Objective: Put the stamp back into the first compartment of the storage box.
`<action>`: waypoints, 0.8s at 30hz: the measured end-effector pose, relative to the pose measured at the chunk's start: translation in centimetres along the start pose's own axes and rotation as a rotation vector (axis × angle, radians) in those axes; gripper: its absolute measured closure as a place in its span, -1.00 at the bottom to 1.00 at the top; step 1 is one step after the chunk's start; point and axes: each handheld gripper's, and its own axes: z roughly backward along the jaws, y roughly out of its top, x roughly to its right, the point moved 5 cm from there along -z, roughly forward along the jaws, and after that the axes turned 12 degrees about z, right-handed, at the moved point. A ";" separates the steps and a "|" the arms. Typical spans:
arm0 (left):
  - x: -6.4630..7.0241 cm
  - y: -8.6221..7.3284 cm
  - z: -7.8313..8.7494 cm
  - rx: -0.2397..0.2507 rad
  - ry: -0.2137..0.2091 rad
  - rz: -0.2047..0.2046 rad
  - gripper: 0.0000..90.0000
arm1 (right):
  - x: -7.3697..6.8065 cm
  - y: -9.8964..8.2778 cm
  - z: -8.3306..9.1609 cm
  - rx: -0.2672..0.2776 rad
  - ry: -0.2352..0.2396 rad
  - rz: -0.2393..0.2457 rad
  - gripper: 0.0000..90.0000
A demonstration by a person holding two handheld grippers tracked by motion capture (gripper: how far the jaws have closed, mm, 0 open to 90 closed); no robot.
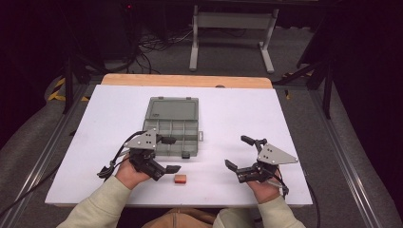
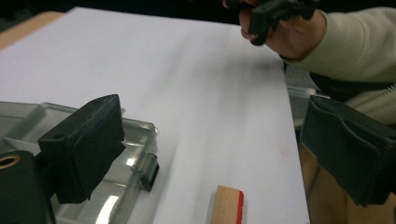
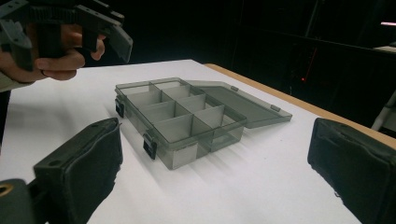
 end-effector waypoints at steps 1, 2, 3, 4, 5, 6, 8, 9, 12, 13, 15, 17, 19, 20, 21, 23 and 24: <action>0.1 -0.1 -0.2 -0.026 -0.001 -0.008 -0.84 | 0.0 0.0 0.0 0.000 0.000 0.000 -0.92; 0.1 -0.2 -0.3 -0.043 0.002 -0.014 -0.84 | 0.0 0.0 0.0 0.000 0.001 0.000 -0.92; 0.2 -0.3 -0.5 -0.060 0.001 -0.020 -0.84 | 0.0 0.0 0.0 0.000 0.003 0.002 -0.92; 0.2 -0.3 -0.5 -0.060 0.001 -0.020 -0.83 | 0.0 0.0 0.0 -0.001 0.003 0.002 -0.92; 0.2 -0.5 -0.7 -0.096 0.003 -0.033 -0.83 | 0.0 0.0 0.0 -0.001 0.004 0.002 -0.92; 0.2 -0.5 -0.8 -0.107 0.003 -0.036 -0.83 | 0.0 0.0 0.0 -0.001 0.005 0.002 -0.92; 0.2 -0.6 -1.0 -0.134 0.006 -0.038 -0.83 | -0.1 0.0 0.0 -0.001 0.006 0.003 -0.92; 0.2 -0.7 -1.1 -0.150 0.006 -0.038 -0.83 | -0.1 0.0 0.0 -0.002 0.006 0.004 -0.92; 0.2 -0.8 -1.4 -0.172 0.010 -0.041 -0.83 | -0.1 0.0 -0.1 -0.001 0.009 0.004 -0.92; 0.2 -0.9 -1.5 -0.188 0.015 -0.043 -0.83 | -0.1 0.0 -0.1 -0.002 0.010 0.005 -0.92; 0.2 -1.1 -1.7 -0.218 0.028 -0.050 -0.83 | -0.1 0.0 -0.1 -0.004 0.012 0.005 -0.92; 0.2 -1.3 -2.0 -0.251 0.042 -0.054 -0.83 | -0.2 0.0 -0.1 -0.005 0.013 0.005 -0.92; 0.2 -1.6 -2.4 -0.299 0.056 -0.069 -0.82 | -0.2 0.0 -0.1 -0.004 0.014 0.006 -0.92; 0.2 -1.7 -2.5 -0.313 0.059 -0.075 -0.82 | -0.1 -0.1 -0.1 -0.005 0.014 0.005 -0.92; 0.2 -1.9 -2.7 -0.341 0.069 -0.079 -0.82 | -0.2 -0.1 -0.1 -0.007 0.014 0.002 -0.92; 0.2 -2.0 -2.9 -0.361 0.072 -0.083 -0.81 | -0.2 -0.1 -0.1 -0.009 0.015 0.003 -0.92; 0.2 -2.1 -3.0 -0.372 0.070 -0.082 -0.81 | -0.2 -0.1 -0.1 -0.010 0.015 0.003 -0.92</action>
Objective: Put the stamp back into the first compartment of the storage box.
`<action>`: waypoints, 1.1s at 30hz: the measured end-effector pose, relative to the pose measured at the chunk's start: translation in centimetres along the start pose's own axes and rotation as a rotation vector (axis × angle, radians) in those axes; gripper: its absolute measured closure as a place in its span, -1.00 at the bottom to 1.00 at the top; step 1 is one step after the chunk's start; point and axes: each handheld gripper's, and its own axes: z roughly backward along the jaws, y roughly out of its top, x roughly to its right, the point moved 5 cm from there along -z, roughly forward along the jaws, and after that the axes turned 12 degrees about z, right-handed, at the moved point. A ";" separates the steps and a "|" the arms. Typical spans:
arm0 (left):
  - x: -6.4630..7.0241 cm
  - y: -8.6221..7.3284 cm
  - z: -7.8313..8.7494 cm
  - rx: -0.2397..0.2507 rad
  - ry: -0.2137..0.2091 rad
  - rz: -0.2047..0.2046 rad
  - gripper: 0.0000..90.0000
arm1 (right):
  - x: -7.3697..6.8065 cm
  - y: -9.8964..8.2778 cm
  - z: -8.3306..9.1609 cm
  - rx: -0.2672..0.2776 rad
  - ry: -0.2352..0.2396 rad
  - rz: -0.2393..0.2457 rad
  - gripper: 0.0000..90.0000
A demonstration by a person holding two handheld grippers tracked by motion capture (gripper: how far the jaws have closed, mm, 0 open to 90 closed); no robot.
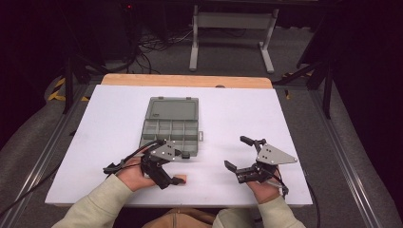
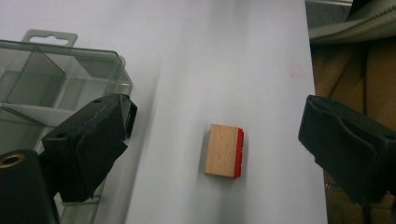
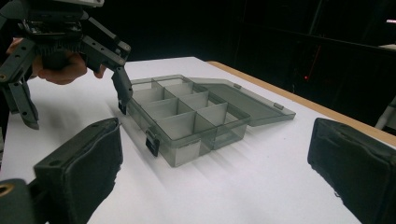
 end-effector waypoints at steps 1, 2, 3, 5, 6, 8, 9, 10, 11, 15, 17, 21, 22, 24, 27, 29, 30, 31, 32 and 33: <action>0.0 0.0 -0.1 -0.010 -0.001 0.003 -0.80 | 0.0 0.0 0.0 -0.002 0.000 0.000 -0.92; 0.0 -0.1 -0.3 -0.024 -0.002 0.003 -0.80 | 0.0 0.0 0.0 -0.002 0.000 -0.001 -0.92; 0.0 -0.2 -0.4 -0.040 -0.006 0.003 -0.80 | 0.0 0.0 0.0 -0.002 0.001 -0.001 -0.92; -0.1 -0.2 -0.6 -0.060 -0.005 0.002 -0.79 | 0.0 0.0 0.0 -0.002 0.001 -0.001 -0.92; 0.0 -0.3 -0.7 -0.066 -0.005 0.008 -0.79 | 0.0 0.0 0.0 -0.002 0.001 0.000 -0.92; -0.1 -0.4 -0.9 -0.085 -0.005 0.008 -0.78 | 0.0 0.0 0.0 -0.003 0.000 0.000 -0.92; -0.1 -0.4 -0.9 -0.094 -0.007 0.014 -0.78 | 0.0 0.0 0.0 -0.003 0.000 0.000 -0.92; -0.1 -0.5 -1.1 -0.105 -0.009 0.015 -0.77 | 0.0 0.0 0.0 -0.003 0.000 0.000 -0.92; -0.1 -0.5 -1.1 -0.107 -0.010 0.016 -0.77 | 0.0 0.0 0.0 -0.002 0.002 0.000 -0.92; 0.0 -0.7 -1.5 -0.145 -0.030 0.018 -0.74 | 0.0 0.0 0.0 -0.003 0.001 0.000 -0.92; 0.0 -0.8 -1.8 -0.161 -0.042 0.018 -0.73 | 0.0 0.0 -0.1 -0.003 0.003 0.000 -0.92; 0.1 -1.0 -2.1 -0.187 -0.051 0.014 -0.70 | -0.1 -0.1 -0.1 -0.004 0.005 0.001 -0.92; 0.1 -1.0 -2.1 -0.191 -0.052 0.012 -0.69 | -0.1 -0.1 -0.1 -0.004 0.005 0.001 -0.92; 0.2 -1.0 -2.2 -0.195 -0.055 0.011 -0.67 | 0.0 -0.1 -0.1 -0.004 0.005 0.001 -0.92; 0.3 -1.0 -2.3 -0.201 -0.068 -0.001 -0.61 | -0.1 -0.1 -0.1 -0.005 0.006 -0.001 -0.92; 0.3 -1.0 -2.3 -0.196 -0.069 -0.002 -0.58 | -0.1 -0.1 -0.1 -0.005 0.011 -0.003 -0.92; 0.4 -1.0 -2.4 -0.194 -0.071 -0.002 -0.56 | -0.1 -0.1 -0.1 -0.002 0.012 -0.001 -0.92; 0.4 -1.0 -2.4 -0.194 -0.075 -0.004 -0.54 | -0.1 -0.1 -0.1 -0.003 0.012 -0.002 -0.92; 0.4 -1.1 -2.5 -0.193 -0.076 -0.005 -0.52 | -0.1 -0.1 -0.1 -0.004 0.013 -0.002 -0.92; 0.4 -1.1 -2.5 -0.194 -0.074 -0.005 -0.50 | -0.1 -0.1 -0.1 -0.003 0.013 -0.002 -0.92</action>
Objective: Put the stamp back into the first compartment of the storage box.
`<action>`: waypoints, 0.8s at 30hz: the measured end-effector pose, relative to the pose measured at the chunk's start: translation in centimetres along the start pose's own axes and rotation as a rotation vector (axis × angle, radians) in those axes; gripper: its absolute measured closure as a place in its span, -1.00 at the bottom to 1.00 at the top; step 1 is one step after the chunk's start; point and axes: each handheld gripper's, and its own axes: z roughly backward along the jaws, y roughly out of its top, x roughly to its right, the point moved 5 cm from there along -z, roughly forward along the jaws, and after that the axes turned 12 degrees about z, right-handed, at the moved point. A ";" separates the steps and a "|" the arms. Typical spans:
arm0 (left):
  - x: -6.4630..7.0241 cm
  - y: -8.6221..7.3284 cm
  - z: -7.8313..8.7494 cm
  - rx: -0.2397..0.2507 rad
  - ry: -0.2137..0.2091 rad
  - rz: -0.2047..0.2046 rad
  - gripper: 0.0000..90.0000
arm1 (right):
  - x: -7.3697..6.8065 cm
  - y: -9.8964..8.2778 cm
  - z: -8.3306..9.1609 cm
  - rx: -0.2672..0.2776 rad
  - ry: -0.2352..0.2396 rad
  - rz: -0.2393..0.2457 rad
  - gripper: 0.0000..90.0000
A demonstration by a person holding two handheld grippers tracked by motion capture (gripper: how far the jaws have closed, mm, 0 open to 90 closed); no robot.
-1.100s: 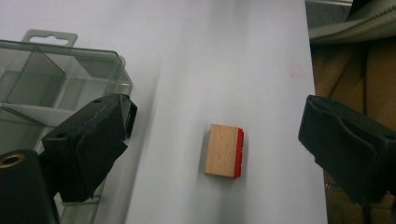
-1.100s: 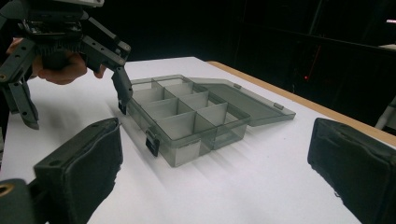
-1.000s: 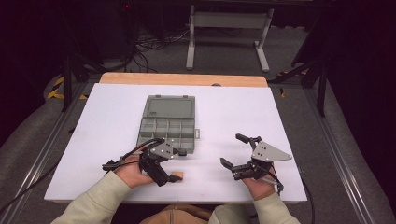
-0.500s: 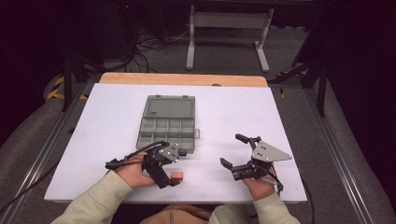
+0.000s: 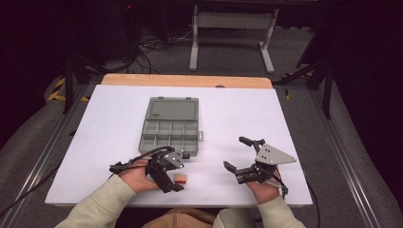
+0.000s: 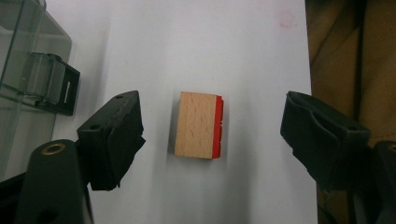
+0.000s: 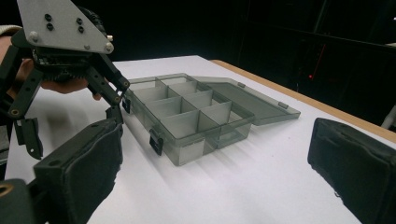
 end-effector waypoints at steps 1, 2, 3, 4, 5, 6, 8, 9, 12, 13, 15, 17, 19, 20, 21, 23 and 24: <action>0.0 0.0 -0.1 0.001 -0.001 0.001 -0.49 | 0.0 0.0 0.0 0.000 0.000 0.000 -0.92; -0.1 -0.1 -0.1 -0.002 -0.004 0.003 -0.47 | 0.0 0.0 0.0 0.001 0.000 0.000 -0.92; -0.1 -0.1 -0.2 -0.003 -0.003 0.003 -0.44 | 0.0 0.0 0.0 0.001 0.001 -0.001 -0.92; -0.1 -0.2 -0.3 -0.004 -0.003 0.005 -0.41 | 0.0 0.0 0.0 0.001 0.001 0.000 -0.92; -0.1 -0.2 -0.3 -0.008 0.000 0.004 -0.39 | 0.0 0.0 0.0 0.001 0.001 0.000 -0.92; -0.2 -0.2 -0.4 -0.007 0.001 0.006 -0.36 | 0.0 0.0 0.0 0.001 0.001 0.000 -0.92; -0.2 -0.3 -0.5 -0.011 0.006 0.002 -0.29 | 0.0 0.0 0.0 0.000 0.003 -0.001 -0.92; -0.3 -0.3 -0.5 -0.011 0.006 0.002 -0.23 | 0.0 0.0 0.0 -0.001 0.003 0.000 -0.92; -0.4 -0.3 -0.6 -0.022 0.013 -0.003 -0.11 | 0.0 0.0 0.0 0.001 0.004 -0.001 -0.92; -0.4 -0.4 -0.7 -0.023 0.014 -0.004 -0.05 | 0.0 0.0 0.0 0.000 0.004 -0.001 -0.92; -0.4 -0.4 -0.7 -0.028 0.022 -0.008 0.03 | 0.0 0.0 -0.1 0.000 0.006 0.001 -0.92; -0.4 -0.4 -0.8 -0.028 0.027 -0.010 0.10 | 0.0 0.0 -0.1 -0.001 0.006 0.002 -0.92; -0.5 -0.4 -0.8 -0.032 0.029 -0.013 0.17 | 0.0 0.0 -0.1 -0.001 0.007 0.001 -0.92; -0.5 -0.4 -0.8 -0.037 0.033 -0.017 0.21 | 0.0 0.0 -0.1 -0.001 0.007 0.001 -0.92; -0.5 -0.4 -0.8 -0.038 0.036 -0.025 0.25 | 0.0 0.0 -0.1 -0.001 0.007 0.001 -0.92; -0.5 -0.5 -0.8 -0.036 0.041 -0.033 0.33 | -0.1 0.0 -0.1 -0.001 0.009 0.002 -0.92; -0.4 -0.5 -0.8 -0.037 0.044 -0.039 0.37 | -0.1 -0.1 -0.1 -0.001 0.009 0.002 -0.92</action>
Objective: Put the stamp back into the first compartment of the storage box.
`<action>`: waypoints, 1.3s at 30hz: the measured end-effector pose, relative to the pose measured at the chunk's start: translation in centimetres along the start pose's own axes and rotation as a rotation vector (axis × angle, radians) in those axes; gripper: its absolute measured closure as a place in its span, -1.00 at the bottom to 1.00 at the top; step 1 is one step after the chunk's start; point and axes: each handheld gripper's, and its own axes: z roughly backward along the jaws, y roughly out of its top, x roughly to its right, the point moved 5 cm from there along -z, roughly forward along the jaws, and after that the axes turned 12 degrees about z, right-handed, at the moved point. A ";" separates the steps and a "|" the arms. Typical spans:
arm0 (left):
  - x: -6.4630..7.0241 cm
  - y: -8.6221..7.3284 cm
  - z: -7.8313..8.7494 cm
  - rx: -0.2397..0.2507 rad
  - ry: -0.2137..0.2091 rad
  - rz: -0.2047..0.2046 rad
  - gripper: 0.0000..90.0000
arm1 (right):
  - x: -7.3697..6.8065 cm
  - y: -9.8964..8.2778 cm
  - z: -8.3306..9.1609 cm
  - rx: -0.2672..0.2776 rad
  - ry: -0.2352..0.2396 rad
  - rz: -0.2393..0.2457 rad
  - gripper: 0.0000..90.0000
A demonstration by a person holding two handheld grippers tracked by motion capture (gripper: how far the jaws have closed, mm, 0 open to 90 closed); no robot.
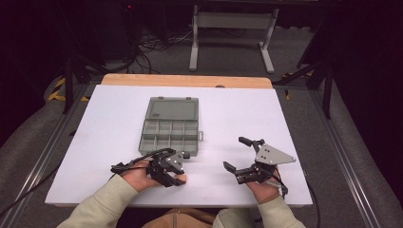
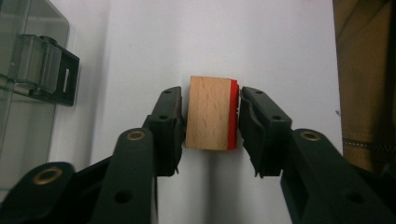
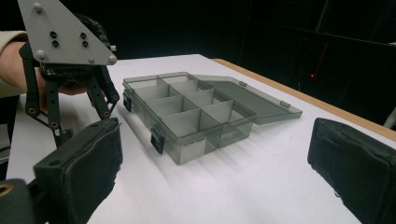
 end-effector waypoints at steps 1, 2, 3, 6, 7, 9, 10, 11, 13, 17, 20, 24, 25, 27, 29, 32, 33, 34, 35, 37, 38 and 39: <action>0.0 0.0 0.0 -0.001 0.000 -0.005 0.40 | 0.0 0.0 0.0 -0.001 -0.001 0.000 -0.92; 0.0 0.0 0.0 0.002 -0.001 -0.010 0.42 | 0.0 0.0 0.0 -0.002 -0.001 0.000 -0.92; 0.1 0.0 0.0 0.002 0.003 -0.014 0.45 | 0.0 0.0 0.0 -0.003 -0.001 0.000 -0.92; 0.1 0.0 0.0 0.004 0.008 -0.027 0.46 | 0.0 0.0 0.0 -0.001 -0.001 0.001 -0.92; 0.1 0.0 0.0 0.007 0.015 -0.029 0.46 | 0.0 0.0 0.0 -0.002 -0.001 0.001 -0.92; 0.1 0.0 0.1 0.011 0.011 -0.024 0.47 | 0.0 0.0 0.0 -0.001 -0.001 0.001 -0.92; 0.1 0.0 0.2 0.014 0.009 -0.024 0.47 | 0.0 0.0 0.0 -0.001 -0.002 0.001 -0.92; 0.1 0.1 0.3 0.017 0.008 -0.022 0.47 | 0.0 0.0 0.0 0.000 -0.001 0.001 -0.92; 0.1 0.1 0.5 0.022 0.006 -0.022 0.47 | 0.0 0.0 0.0 -0.001 -0.001 0.002 -0.92; 0.1 0.1 0.8 0.032 0.003 -0.019 0.47 | 0.0 0.0 0.0 0.000 0.000 0.001 -0.92; 0.2 0.3 1.4 0.050 0.000 -0.012 0.47 | 0.0 0.0 0.0 0.000 0.000 0.003 -0.92; 0.3 0.4 2.5 0.074 0.001 -0.007 0.47 | 0.0 -0.1 0.0 -0.001 0.001 0.003 -0.92; 0.3 0.5 2.8 0.084 0.003 -0.004 0.47 | 0.0 -0.1 0.0 -0.002 0.000 0.003 -0.92; 0.3 0.6 3.4 0.096 0.005 -0.004 0.47 | 0.0 -0.1 0.0 -0.003 -0.001 0.003 -0.92; 0.4 0.7 4.0 0.104 0.006 -0.006 0.47 | 0.0 -0.1 0.0 -0.003 0.000 0.003 -0.92; 0.4 0.8 4.6 0.123 0.014 -0.004 0.47 | 0.0 -0.1 -0.1 -0.003 0.001 0.000 -0.92; 0.5 0.8 4.8 0.126 0.018 -0.005 0.47 | 0.0 -0.1 -0.1 -0.003 0.001 -0.001 -0.92; 0.5 0.8 5.0 0.131 0.020 -0.006 0.47 | 0.0 -0.1 -0.1 -0.003 0.001 -0.001 -0.92; 0.5 0.9 5.1 0.135 0.019 -0.005 0.47 | 0.0 -0.1 -0.1 -0.003 0.001 -0.001 -0.92; 0.5 0.9 5.6 0.146 0.026 -0.003 0.47 | 0.0 -0.1 -0.1 -0.003 0.000 -0.001 -0.92; 0.4 0.9 5.8 0.151 0.027 -0.006 0.47 | 0.0 -0.1 -0.1 -0.005 0.001 0.001 -0.92; 0.4 0.9 6.0 0.152 0.029 -0.002 0.47 | 0.0 -0.2 -0.1 -0.005 0.001 0.001 -0.92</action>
